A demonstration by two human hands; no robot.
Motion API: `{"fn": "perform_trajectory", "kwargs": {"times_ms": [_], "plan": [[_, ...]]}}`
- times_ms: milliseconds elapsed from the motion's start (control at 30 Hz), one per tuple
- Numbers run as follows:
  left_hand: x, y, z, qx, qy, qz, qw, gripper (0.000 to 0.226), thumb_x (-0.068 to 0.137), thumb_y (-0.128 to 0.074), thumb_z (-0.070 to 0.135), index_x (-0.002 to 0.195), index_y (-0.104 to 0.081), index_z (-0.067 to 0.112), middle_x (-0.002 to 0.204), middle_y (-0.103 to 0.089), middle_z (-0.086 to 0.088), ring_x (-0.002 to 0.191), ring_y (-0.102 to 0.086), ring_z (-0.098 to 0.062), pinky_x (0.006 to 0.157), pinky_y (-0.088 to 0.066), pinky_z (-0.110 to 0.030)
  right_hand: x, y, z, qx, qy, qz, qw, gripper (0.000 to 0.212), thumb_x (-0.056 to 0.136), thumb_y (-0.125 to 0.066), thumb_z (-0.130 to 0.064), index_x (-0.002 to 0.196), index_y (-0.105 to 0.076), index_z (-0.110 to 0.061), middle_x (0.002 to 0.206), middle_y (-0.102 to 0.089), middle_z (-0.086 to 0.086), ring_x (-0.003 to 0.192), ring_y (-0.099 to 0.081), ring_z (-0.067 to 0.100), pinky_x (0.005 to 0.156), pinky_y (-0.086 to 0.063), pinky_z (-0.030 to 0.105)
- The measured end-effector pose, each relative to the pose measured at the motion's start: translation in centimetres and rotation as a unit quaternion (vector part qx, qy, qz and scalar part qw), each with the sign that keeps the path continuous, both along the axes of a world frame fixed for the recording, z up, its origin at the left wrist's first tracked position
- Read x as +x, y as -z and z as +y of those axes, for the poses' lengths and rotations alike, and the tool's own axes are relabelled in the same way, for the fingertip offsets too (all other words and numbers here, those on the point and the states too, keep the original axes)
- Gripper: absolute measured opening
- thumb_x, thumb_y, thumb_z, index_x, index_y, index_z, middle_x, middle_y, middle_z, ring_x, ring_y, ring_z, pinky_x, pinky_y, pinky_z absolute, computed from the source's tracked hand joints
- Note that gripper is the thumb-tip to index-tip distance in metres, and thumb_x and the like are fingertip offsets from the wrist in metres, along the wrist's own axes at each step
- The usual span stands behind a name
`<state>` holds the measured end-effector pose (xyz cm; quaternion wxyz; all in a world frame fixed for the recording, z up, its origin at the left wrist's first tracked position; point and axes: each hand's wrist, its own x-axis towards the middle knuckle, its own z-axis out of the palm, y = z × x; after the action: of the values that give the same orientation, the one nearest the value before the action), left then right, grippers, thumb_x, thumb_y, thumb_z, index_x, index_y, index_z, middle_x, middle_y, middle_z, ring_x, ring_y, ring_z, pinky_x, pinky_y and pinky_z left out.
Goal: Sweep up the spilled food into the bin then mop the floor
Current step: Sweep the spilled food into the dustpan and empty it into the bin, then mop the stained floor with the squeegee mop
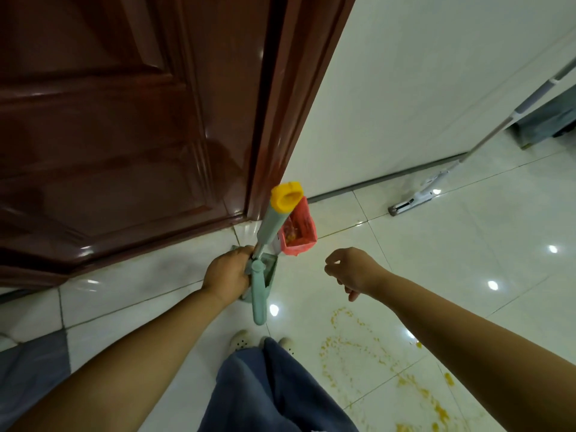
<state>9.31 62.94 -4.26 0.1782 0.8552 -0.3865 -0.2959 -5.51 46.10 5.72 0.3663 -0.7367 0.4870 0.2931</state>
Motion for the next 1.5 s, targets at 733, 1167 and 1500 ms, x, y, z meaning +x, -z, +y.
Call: {"fn": "perform_trajectory", "kwargs": {"times_ms": [733,1167,1500], "plan": [[-2.6,-2.1,3.2,-0.041,-0.187,-0.01,0.981,0.023,0.084,-0.059,0.009,0.107,-0.058,0.009,0.108,-0.059,-0.008,0.101,-0.058,-0.025,0.078,-0.047,-0.033,-3.4,1.4,0.6,0.006,0.015,0.016,1.0,0.032,0.097,-0.042,-0.016,0.117,-0.06,0.001,0.066,-0.058,0.005,0.055,-0.061,0.018,0.064,-0.055,0.026],[-12.4,-8.5,-11.1,-0.149,0.08,-0.082,0.982,0.013,0.085,-0.058,0.013,0.096,-0.065,0.016,0.099,-0.064,0.001,0.092,-0.061,-0.019,0.074,-0.046,-0.029,-20.0,-0.6,-7.1,-0.226,-0.047,0.044,0.972,0.038,0.098,-0.039,-0.027,0.13,-0.053,-0.016,0.122,-0.063,0.006,0.106,-0.062,0.025,0.081,-0.049,0.029],[-16.8,-10.6,-27.2,-0.164,0.18,-0.165,0.956,0.019,0.089,-0.054,0.017,0.105,-0.064,0.016,0.107,-0.063,0.0,0.099,-0.06,-0.02,0.077,-0.046,-0.031,-32.6,-0.7,-17.2,-0.438,-0.032,0.036,0.897,0.053,0.043,-0.082,-0.001,0.049,-0.032,-0.017,0.051,-0.02,-0.004,0.042,-0.02,0.016,0.046,0.001,0.01]]}}
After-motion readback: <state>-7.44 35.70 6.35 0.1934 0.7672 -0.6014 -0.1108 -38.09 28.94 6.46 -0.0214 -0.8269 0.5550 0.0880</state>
